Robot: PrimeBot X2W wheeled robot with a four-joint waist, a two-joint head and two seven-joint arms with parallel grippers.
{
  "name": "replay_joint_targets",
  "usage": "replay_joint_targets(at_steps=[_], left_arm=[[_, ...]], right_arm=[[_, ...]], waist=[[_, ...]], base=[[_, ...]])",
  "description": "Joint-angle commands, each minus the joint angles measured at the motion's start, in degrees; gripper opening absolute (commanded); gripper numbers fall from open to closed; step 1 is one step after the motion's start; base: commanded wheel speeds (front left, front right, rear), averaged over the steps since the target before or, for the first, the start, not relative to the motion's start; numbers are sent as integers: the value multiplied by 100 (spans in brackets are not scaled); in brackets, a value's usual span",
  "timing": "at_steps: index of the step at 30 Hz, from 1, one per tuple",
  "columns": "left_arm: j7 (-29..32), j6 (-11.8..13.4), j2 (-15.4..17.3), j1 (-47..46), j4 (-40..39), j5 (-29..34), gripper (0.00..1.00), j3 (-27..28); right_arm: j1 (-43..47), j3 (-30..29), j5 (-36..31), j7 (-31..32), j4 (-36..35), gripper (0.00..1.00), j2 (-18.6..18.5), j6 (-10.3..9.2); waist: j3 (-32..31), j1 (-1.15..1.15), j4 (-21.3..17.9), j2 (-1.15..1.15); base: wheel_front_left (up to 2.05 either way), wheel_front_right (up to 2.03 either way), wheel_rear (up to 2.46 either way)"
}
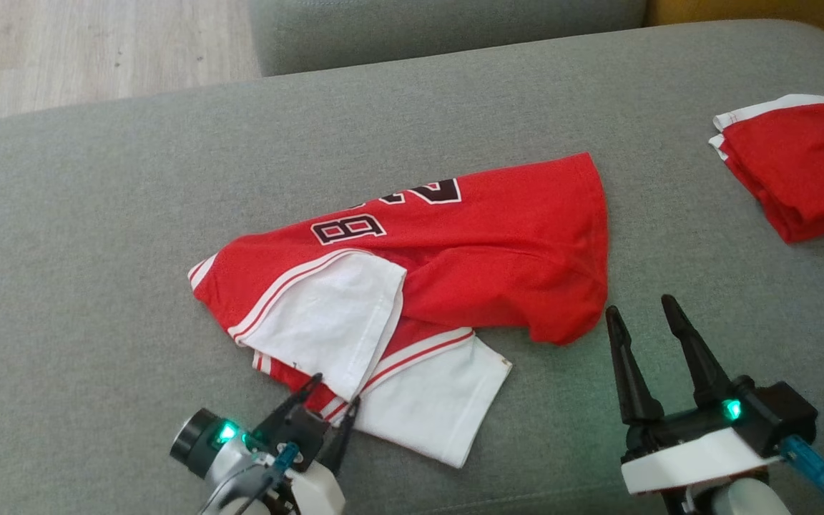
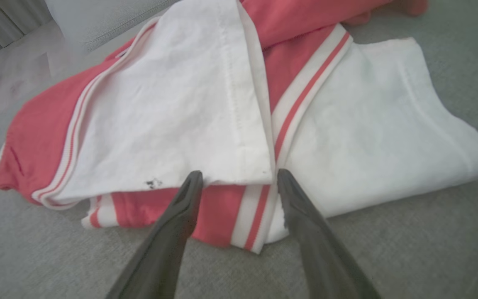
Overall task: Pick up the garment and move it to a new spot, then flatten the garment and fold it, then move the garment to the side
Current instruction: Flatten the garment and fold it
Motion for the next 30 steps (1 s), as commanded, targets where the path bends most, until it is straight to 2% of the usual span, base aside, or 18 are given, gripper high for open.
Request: replay_joint_targets(at_steps=[1, 3, 5, 11, 21, 25, 30], left_arm=[[-36, 21, 53, -280, -165, -68, 69, 223], [-36, 10, 62, -275, -230, -89, 42, 233], [-36, 10, 85, -267, -334, -86, 0, 237], [-36, 26, 170, -220, -638, -52, 0, 240], [-36, 197, 518, 65, -1816, -94, 0, 528], [-36, 245, 707, 136, -2224, -167, 0, 791], [-36, 229, 874, 102, -2483, -206, 0, 1063]], right_arm=[[-220, 91, 44, -54, -167, 100, -68, 37], [-215, 83, 42, -54, -169, 100, -63, 37], [-208, 78, 44, -54, -166, 100, -60, 37], [-191, 62, 51, -54, -154, 100, -65, 37], [-131, -81, 108, -54, 84, 100, -24, 37], [-237, -312, 293, -54, 492, 100, 35, 37], [-796, -651, 677, 83, 1484, 100, 88, 37]], waist=[[-1, 0, 9, 0], [-5, 0, 23, 0], [-13, 0, 43, 0], [-21, 0, 108, 0], [-58, 0, 213, 0], [14, 0, 265, 0], [146, 0, 301, 0]], base=[[0, 0, 0], [0, 0, 0], [0, 0, 0], [0, 0, 0], [0, 0, 0], [0, 0, 0], [0, 0, 0]])
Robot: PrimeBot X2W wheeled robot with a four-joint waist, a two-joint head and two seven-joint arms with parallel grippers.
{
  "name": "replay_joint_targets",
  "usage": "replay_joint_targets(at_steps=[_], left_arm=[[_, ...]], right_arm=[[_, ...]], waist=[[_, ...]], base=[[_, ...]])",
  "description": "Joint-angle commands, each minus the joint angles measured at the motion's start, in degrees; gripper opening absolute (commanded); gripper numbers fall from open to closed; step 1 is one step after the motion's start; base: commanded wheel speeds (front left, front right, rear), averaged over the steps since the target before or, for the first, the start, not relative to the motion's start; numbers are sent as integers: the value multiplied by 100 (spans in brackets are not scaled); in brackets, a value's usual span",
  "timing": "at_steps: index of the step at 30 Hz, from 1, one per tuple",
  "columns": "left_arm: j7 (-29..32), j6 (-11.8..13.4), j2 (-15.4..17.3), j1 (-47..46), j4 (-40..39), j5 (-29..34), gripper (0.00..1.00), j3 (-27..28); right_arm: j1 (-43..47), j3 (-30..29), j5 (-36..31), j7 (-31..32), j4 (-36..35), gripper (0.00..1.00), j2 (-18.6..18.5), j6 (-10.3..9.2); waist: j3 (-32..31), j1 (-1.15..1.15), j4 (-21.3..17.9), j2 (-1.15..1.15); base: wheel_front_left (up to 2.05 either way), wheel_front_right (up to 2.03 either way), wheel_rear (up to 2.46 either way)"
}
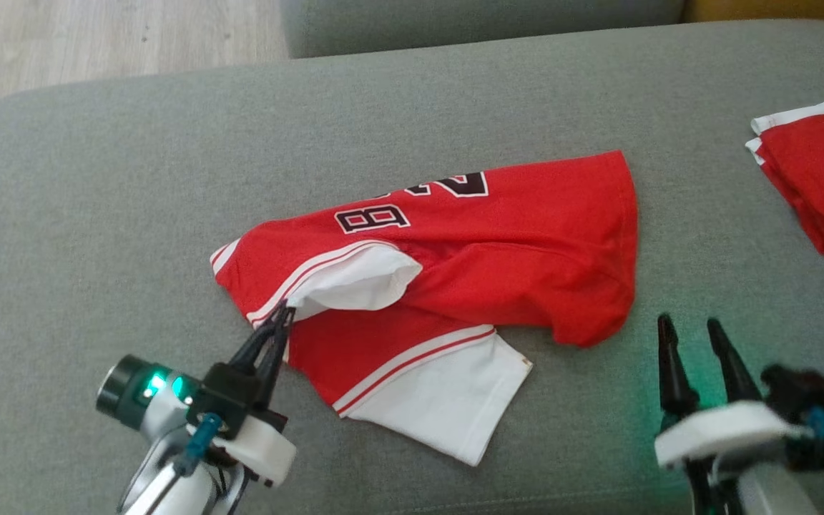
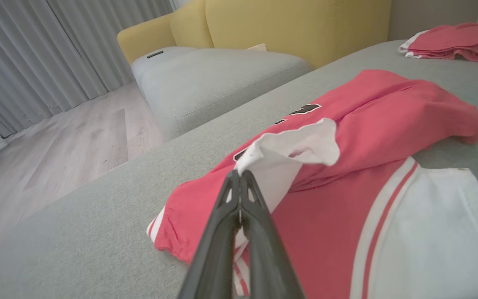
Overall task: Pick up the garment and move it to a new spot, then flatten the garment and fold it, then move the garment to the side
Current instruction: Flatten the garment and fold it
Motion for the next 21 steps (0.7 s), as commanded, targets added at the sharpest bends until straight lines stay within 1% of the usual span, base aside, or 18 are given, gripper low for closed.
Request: replay_joint_targets(at_steps=[1, 7, 12, 19, 21], left_arm=[[-35, 20, 141, -263, -209, -62, 0, 270], [-35, -26, 146, -382, -264, -33, 0, 404], [-35, -49, 87, -425, -325, -15, 0, 462], [-35, -118, 28, -453, -391, 40, 0, 502], [-35, -138, 24, -463, -388, 60, 0, 504]], right_arm=[[-414, 94, 37, 63, -54, 100, -32, 37], [-1132, -58, 289, 362, 865, 100, -23, 37], [-1483, -65, 94, 465, 1646, 100, 21, 37], [-1895, 9, 104, 166, 2480, 100, 127, 37], [-1980, -118, 196, 93, 2603, 100, 135, 37]], waist=[[38, 0, 17, 0], [144, 0, 87, 0], [209, 0, 163, 0], [277, 0, 281, 0], [278, 0, 318, 0]], base=[[0, 0, 0], [0, 0, 0], [0, 0, 0], [0, 0, 0], [0, 0, 0]])
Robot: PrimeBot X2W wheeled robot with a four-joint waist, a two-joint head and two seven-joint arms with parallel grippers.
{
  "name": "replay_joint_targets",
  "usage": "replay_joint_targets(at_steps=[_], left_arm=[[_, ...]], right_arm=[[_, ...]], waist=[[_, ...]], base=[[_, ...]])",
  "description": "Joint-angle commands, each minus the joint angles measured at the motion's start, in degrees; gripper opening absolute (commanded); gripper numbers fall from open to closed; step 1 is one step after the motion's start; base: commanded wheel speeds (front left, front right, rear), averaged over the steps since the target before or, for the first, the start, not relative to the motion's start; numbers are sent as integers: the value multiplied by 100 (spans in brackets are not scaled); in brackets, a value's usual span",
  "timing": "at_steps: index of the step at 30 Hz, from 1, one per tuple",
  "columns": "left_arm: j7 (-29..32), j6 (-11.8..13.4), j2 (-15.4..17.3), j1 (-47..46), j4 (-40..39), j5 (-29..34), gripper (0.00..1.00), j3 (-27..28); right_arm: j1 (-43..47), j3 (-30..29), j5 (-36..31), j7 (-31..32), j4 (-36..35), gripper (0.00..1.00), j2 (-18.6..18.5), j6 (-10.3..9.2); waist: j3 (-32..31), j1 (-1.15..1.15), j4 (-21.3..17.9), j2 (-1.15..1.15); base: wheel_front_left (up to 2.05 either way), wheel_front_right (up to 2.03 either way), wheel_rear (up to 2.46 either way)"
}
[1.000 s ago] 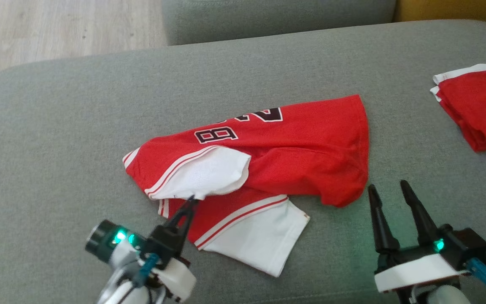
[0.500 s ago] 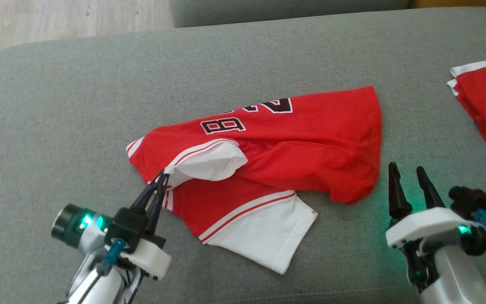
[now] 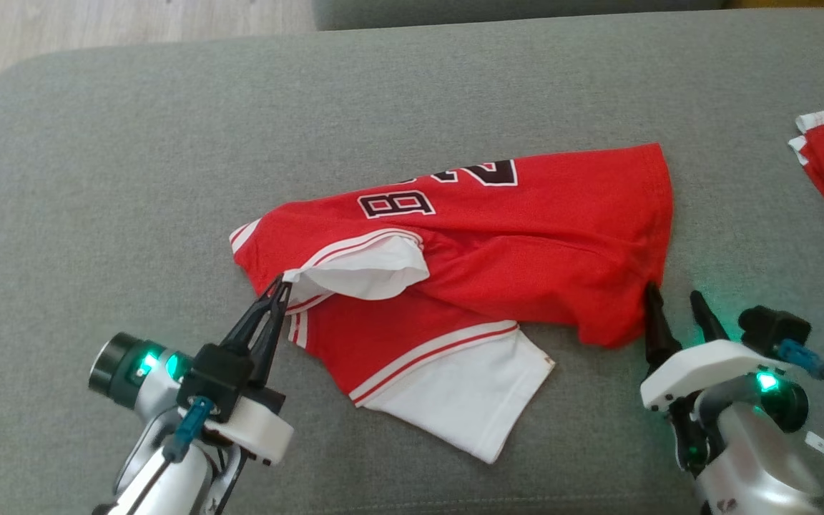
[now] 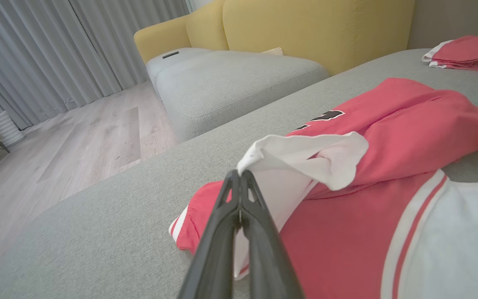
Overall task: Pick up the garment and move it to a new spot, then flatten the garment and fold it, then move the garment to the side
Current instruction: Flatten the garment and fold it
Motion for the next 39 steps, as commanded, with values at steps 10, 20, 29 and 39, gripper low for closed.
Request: replay_joint_targets(at_steps=[10, 20, 29, 39], left_arm=[[-35, -6, 79, -317, -207, 78, 0, 372], [-35, -38, 22, -375, -228, 100, 0, 439], [-35, -259, 70, -589, -518, -116, 0, 766], [-35, -834, 292, -1659, -1070, -562, 0, 1474]], right_arm=[[-228, 227, 145, -188, 67, 100, 81, 37], [-384, 736, 138, 125, 538, 0, 81, 37], [-367, 286, -163, -259, -194, 0, -411, 37], [-559, -119, -161, 708, -3054, 0, -1026, 37]], waist=[[27, 0, 48, 0], [-21, 0, 77, 0], [-482, 0, -41, 0], [-819, 0, -348, 0]], base=[[0, 0, 0], [0, 0, 0], [0, 0, 0], [0, 0, 0]])
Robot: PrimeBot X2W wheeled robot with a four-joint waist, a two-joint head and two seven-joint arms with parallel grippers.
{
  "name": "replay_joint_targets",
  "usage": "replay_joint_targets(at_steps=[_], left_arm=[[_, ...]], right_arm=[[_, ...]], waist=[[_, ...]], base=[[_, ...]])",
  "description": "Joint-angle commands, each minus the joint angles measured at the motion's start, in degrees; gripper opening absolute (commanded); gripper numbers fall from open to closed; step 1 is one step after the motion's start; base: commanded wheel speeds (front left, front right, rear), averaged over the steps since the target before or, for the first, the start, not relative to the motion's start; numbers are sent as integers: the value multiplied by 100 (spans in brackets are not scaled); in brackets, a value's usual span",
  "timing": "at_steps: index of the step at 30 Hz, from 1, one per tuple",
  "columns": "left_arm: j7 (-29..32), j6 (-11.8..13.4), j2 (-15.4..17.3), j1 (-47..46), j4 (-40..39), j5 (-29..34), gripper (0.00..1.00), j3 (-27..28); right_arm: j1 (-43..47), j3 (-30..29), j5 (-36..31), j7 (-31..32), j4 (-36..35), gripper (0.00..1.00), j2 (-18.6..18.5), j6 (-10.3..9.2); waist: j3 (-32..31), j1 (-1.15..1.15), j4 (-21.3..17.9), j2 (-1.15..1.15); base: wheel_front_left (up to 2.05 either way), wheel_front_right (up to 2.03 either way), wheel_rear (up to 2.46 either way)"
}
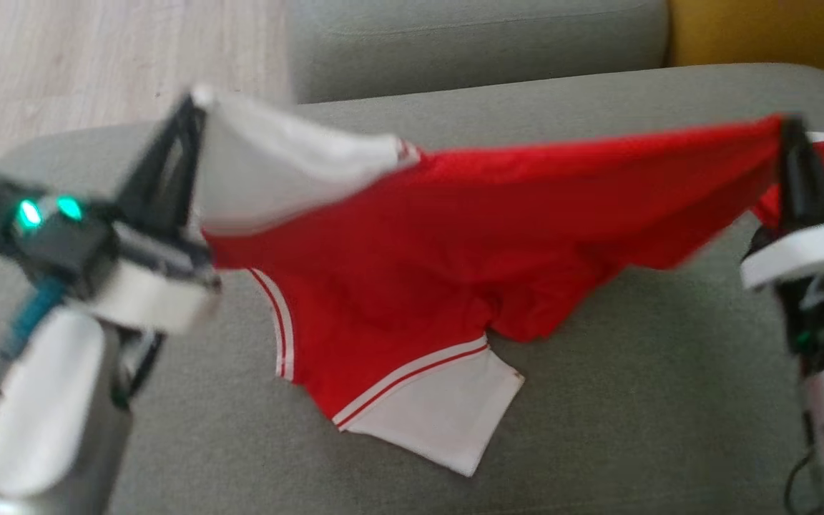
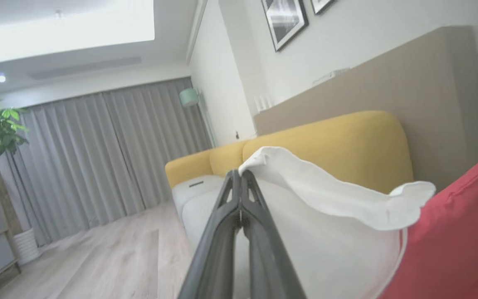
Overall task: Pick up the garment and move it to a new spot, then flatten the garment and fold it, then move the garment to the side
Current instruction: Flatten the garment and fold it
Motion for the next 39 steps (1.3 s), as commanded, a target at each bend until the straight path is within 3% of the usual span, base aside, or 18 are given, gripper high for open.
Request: replay_joint_targets(at_steps=[1, 6, 11, 18, 25, 31, 39], left_arm=[[-29, -91, 215, -780, -214, -122, 0, 379], [-28, -280, 304, -2134, 124, -279, 0, 410], [-28, -360, 352, -3322, 738, -314, 0, 342], [-29, -419, 298, -5545, 1675, -41, 0, -16], [-29, -398, 107, -7090, 1952, 528, 0, -177], [-29, -408, -37, -7039, 1683, 535, 0, -331], [-29, -414, 41, -5325, 1403, 301, 0, -435]], right_arm=[[-376, 23, 160, 390, -773, 0, -169, 37], [-1012, -141, 70, 1098, -1718, 0, -349, 37], [-1862, -83, 40, 1341, -1804, 0, -325, 37], [-3710, 203, -40, 1135, -808, 0, -363, 37], [-5276, 449, -460, 297, 319, 0, -501, 37], [-5655, 766, -663, -79, 820, 0, -709, 37], [-4795, 937, -400, -420, 1487, 0, -725, 37]], waist=[[2, 1, -82, 0], [375, 1, -99, 0], [929, 1, -143, 0], [1955, 1, -181, 0], [2570, 1, -154, 0], [2923, 1, 18, 0], [2901, 1, 197, 0]], base=[[0, 0, 0], [0, 0, 0], [0, 0, 0], [0, 0, 0], [0, 0, 0], [0, 0, 0], [0, 0, 0]])
